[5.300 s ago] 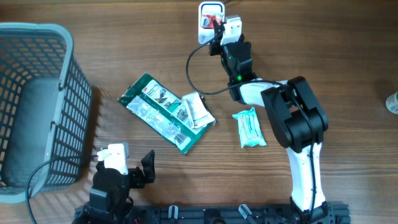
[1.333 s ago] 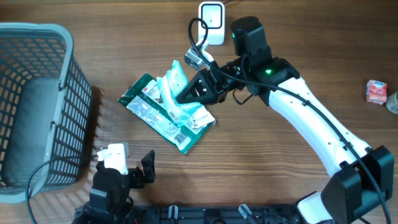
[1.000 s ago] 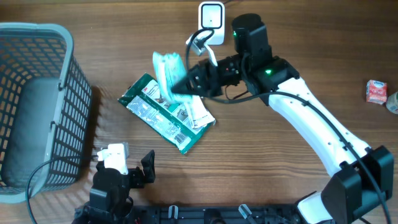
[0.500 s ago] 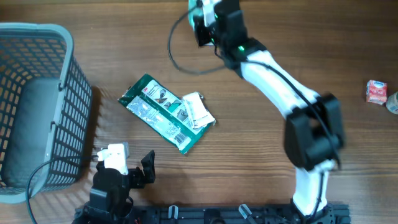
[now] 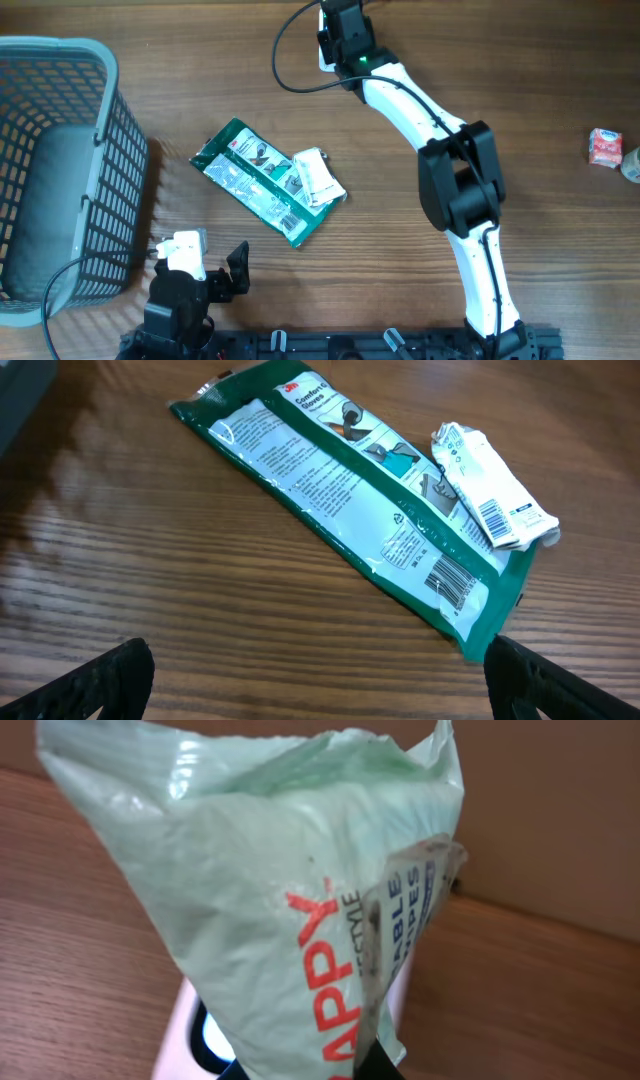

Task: Scan the item barcode
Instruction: 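Present the teal pack to the scanner and set it at right edge, then grasp the white packet on the green pouch with the right gripper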

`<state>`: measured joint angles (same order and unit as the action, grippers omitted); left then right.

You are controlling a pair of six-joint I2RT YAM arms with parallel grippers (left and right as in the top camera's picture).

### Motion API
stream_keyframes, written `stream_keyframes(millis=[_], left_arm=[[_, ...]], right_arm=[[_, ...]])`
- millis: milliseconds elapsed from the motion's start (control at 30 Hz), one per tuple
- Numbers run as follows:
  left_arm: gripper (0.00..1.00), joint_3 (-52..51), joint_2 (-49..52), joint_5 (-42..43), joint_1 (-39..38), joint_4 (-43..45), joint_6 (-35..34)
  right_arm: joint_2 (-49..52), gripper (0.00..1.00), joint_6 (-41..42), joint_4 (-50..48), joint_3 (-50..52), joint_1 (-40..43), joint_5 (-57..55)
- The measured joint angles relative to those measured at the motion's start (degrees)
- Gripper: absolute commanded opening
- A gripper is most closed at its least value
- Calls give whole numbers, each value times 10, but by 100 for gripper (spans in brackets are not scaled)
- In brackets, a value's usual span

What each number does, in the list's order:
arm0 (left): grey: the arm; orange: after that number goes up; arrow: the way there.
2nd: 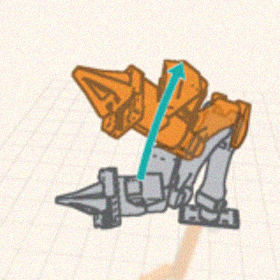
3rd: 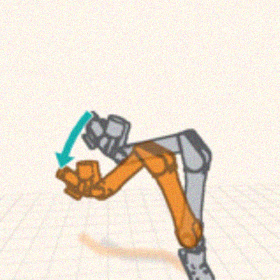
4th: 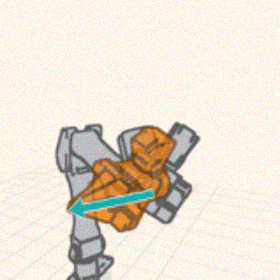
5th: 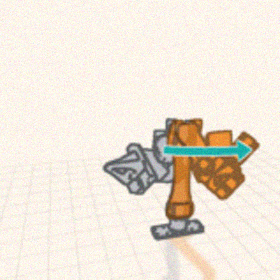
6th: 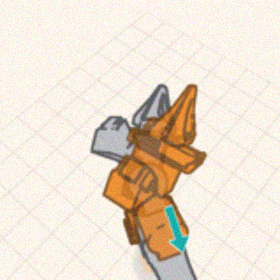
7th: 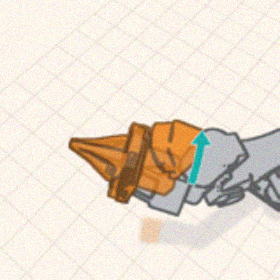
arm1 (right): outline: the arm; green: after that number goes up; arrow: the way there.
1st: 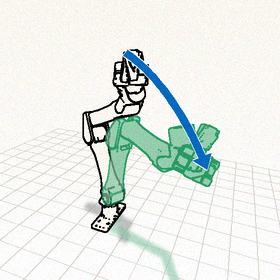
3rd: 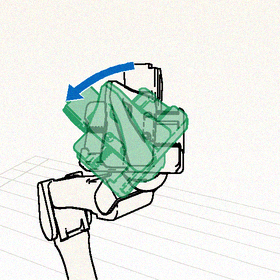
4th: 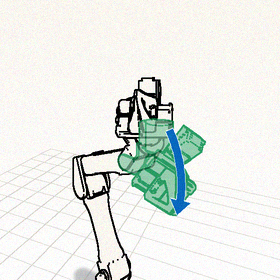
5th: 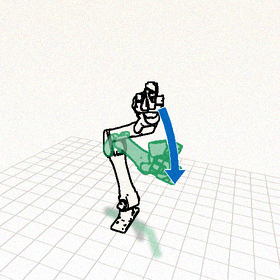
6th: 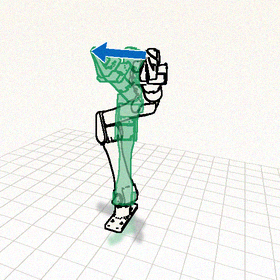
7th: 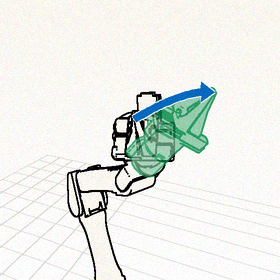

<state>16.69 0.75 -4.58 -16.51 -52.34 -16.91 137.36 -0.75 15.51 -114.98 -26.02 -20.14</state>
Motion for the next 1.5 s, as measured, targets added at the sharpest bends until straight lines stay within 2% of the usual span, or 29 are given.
stream_keyframes(millis=[67, 100, 200, 300, 367, 500, 567, 600, 667, 767, 867, 967, 1033, 1100, 1133, 1200, 1333, 1400, 1500], left_arm=[[100, 0, 0, 0, 0, 0, 0], [100, 0, 0, 0, 0, 0, 0], [100, 0, 0, 0, 0, 0, 0], [100, 0, 0, 0, 0, 0, 0], [100, 0, 0, 0, 0, 0, 0], [100, 0, 0, 0, 0, 0, 0], [100, 0, 0, 0, 0, 0, 0], [100, 0, 0, 0, 0, 0, 0], [100, 0, 0, 0, 0, 0, 0], [100, 0, 0, 0, 0, 0, 0], [100, 0, 0, 0, 0, 0, 0], [100, 0, 0, 0, 0, 0, 0], [100, 0, 0, 0, 0, 0, 0], [100, 0, 0, 0, 0, 0, 0], [100, 0, 0, 0, 0, 0, 0], [100, 0, 0, 0, 0, 0, 0], [100, 0, 0, 0, 0, 0, 0], [100, 0, 0, 0, 0, 0, 0], [100, 0, 0, 0, 0, 0, 0]], right_arm=[[-33, 4, 14, 99, -1, 2, -23], [-75, 4, 24, 181, -1, 7, -48], [-145, 4, 35, 312, -13, 32, -93], [-178, 4, 64, 409, -9, 146, -134], [-176, 4, 81, 403, 26, 219, -121], [-171, 4, 100, 322, 132, 418, -34], [-170, 5, 110, 290, 174, 467, -9], [-170, 28, 116, 280, 194, 486, 5], [-169, 99, 127, 277, 209, 510, 42], [-168, 100, 134, 295, 188, 523, 115], [-170, 100, 136, 342, 127, 512, 197], [-209, 100, 156, 386, 95, 486, 332], [-241, 100, 183, 443, 86, 448, 439], [-247, 100, 187, 484, 87, 405, 489], [-247, 100, 185, 500, 96, 356, 516], [-246, 100, 172, 504, 123, 246, 527], [-243, 100, 153, 466, 149, 12, 425], [-239, 100, 134, 448, 159, -51, 416], [-207, 100, 117, 439, 166, -102, 398]])
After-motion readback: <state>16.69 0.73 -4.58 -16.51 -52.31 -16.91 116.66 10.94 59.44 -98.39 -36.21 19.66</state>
